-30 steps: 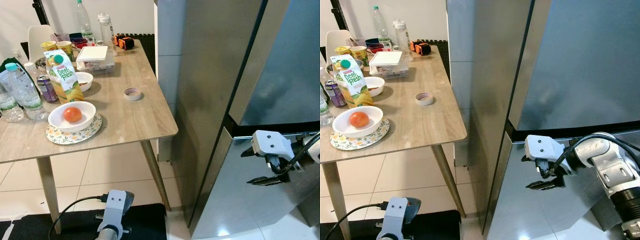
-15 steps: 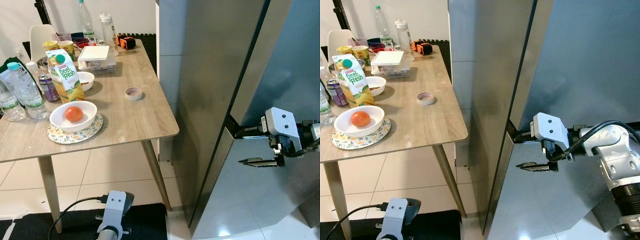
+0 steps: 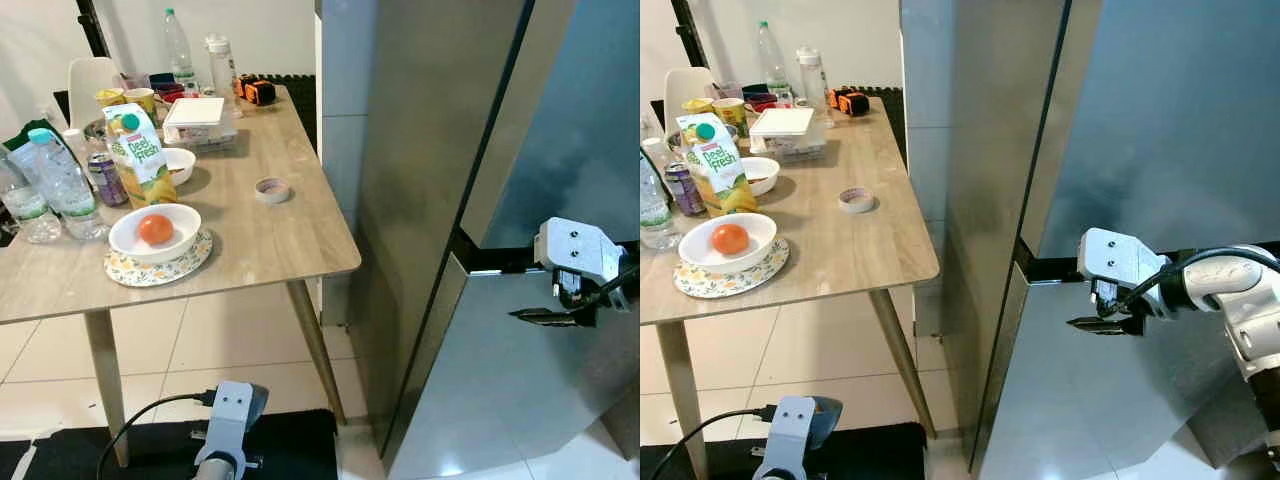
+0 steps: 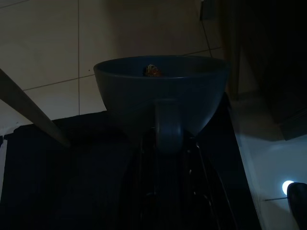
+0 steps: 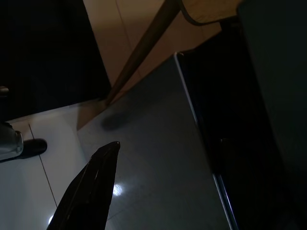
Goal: Restocking fridge
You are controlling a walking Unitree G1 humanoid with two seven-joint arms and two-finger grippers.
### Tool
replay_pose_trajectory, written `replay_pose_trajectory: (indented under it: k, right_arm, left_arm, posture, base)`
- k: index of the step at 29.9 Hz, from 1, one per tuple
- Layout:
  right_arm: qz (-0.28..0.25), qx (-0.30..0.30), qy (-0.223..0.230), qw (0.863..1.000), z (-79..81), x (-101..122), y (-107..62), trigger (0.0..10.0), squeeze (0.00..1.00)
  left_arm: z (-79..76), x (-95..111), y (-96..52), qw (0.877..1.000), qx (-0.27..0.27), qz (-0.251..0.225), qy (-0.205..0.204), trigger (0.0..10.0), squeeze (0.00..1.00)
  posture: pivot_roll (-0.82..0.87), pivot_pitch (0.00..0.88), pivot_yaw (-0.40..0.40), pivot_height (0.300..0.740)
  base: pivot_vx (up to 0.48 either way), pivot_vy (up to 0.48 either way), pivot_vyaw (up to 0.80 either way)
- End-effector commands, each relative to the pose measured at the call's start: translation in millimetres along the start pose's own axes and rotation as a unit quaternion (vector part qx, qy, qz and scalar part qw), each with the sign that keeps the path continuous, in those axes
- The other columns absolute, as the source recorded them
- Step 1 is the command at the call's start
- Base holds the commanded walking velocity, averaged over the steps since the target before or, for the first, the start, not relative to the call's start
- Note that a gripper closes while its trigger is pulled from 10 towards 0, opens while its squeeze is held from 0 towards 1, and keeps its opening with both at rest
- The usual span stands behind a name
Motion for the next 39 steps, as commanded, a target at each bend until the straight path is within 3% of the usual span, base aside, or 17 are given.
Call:
replay_pose_trajectory:
  k: [1, 14, 26, 35, 39]
  right_arm:
    - [0.037, 0.003, 0.016, 0.999, 1.7, -11.8, 1.1, 10.0, 0.0]
    - [0.116, 0.021, -0.015, 0.993, 3.4, -20.2, 3.6, 10.0, 0.0]
    - [0.1, 0.077, -0.008, 0.992, 10.6, -12.4, -0.9, 10.0, 0.0]
    - [0.088, 0.075, -0.003, 0.993, 7.9, -8.9, -8.5, 10.0, 0.0]
    - [0.052, 0.074, 0.0, 0.996, 7.0, -0.8, -15.5, 10.0, 0.0]
  left_arm:
    - [-2.2, 0.8, -0.2, 1.0, -0.005, -0.005, 0.002, 10.0, 0.0]
    - [-3.6, 1.5, 0.2, 1.0, -0.006, -0.004, 0.0, 10.0, 0.0]
    - [-7.5, 0.9, -0.4, 1.0, -0.008, -0.004, -0.002, 10.0, 0.0]
    - [-7.0, 1.3, -0.1, 1.0, -0.009, -0.003, -0.001, 10.0, 0.0]
    - [-6.4, 1.8, 0.3, 1.0, -0.009, -0.003, 0.0, 10.0, 0.0]
  posture:
    - [-0.14, 0.0, -0.006, 0.74]
    - [-0.15, 0.0, -0.012, 0.74]
    - [-0.15, 0.0, -0.02, 0.74]
    - [-0.15, 0.0, -0.017, 0.74]
    - [-0.15, 0.0, -0.015, 0.74]
  base:
    - [0.0, 0.0, 0.0]
    - [0.0, 0.0, 0.0]
    - [0.0, 0.0, 0.0]
    - [0.0, 0.0, 0.0]
    - [0.0, 0.0, 0.0]
Point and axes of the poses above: a point about 5 cm out from each wrist's last joint towards the gripper, its own y axis pointing out of the wrist towards the gripper, its own x axis along the axis of the wrist's last joint, z = x × y, the point moved 1 cm from there along y, pointing out of the wrist towards the gripper, and after that the axes turned 5 degrees about y, right-handed, at the moved point
